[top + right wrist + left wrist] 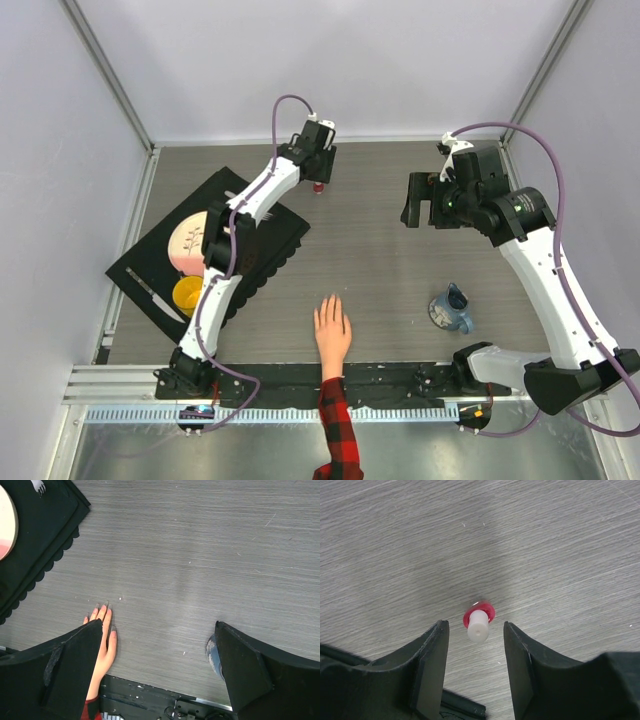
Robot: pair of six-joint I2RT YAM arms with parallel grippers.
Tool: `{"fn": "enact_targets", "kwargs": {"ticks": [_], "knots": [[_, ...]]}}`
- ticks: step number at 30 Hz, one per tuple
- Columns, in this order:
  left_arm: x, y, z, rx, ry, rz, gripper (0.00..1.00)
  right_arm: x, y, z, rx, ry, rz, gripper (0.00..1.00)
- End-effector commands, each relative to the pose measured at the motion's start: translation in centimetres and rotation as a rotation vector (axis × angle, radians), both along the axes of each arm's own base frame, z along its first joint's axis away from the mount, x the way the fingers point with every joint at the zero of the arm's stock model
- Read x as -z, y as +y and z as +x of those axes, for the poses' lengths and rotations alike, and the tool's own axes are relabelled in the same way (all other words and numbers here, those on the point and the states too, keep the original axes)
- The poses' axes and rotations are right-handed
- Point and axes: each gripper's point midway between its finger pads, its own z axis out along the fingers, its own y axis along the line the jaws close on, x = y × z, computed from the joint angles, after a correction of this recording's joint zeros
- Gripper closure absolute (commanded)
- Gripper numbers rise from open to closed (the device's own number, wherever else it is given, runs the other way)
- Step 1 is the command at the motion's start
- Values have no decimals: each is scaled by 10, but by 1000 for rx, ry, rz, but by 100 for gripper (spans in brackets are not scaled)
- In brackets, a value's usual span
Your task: Paint the nails
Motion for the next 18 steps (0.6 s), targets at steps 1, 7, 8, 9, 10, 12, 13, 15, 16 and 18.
{"fn": "enact_targets", "kwargs": {"ticks": [1,7,8,9,10,12,13,15,16,18], "knots": [[-15,-3,13,-4,-50,-29,50,-7,5,5,-31,-38,9,1],[-12,-5,15,-1,-51,-38,53,-5,4,5,-30,-39,6,1],[-11,-5,15,-1,-48,-36,53,-4,4,6,-29,-37,4,1],[-13,-7,16,0,-55,-39,53,-4,4,5,-29,-37,2,1],[-11,-7,16,1,-54,-37,54,-5,4,5,-29,-39,3,1],[-13,-9,18,3,-60,-47,55,-4,3,5,-30,-40,0,1],[-11,-11,19,5,-61,-53,56,-4,3,6,-30,-39,-3,1],[-11,-13,20,6,-62,-61,58,-5,3,6,-29,-43,-4,1],[-11,-12,21,4,-63,-64,61,-4,3,6,-30,-42,-5,1],[-11,-13,21,8,-63,-62,66,-4,3,6,-30,-40,-6,1]]}}
